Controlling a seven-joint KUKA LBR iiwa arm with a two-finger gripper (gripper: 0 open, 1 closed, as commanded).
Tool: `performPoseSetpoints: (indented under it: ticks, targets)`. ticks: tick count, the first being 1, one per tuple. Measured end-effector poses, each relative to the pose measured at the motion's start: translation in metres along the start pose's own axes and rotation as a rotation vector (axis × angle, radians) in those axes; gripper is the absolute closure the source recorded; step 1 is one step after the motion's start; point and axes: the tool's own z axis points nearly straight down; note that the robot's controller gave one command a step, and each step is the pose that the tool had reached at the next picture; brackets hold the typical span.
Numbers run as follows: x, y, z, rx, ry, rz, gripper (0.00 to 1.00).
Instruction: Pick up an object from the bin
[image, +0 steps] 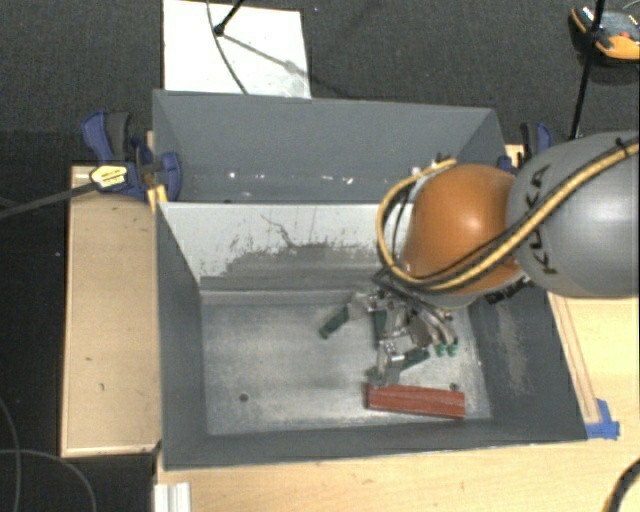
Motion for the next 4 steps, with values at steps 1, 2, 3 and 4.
performPoseSetpoints:
  ticks: [1,2,3,4]
  targets:
    - [0.012,-0.032,0.009,0.000,-0.001,0.124,0.00]
    - [0.015,-0.045,0.048,0.000,-0.001,0.107,0.00]
    - [0.016,-0.058,0.070,0.000,-0.016,-0.075,1.00]
    - [0.016,-0.058,0.070,0.000,-0.016,-0.075,1.00]
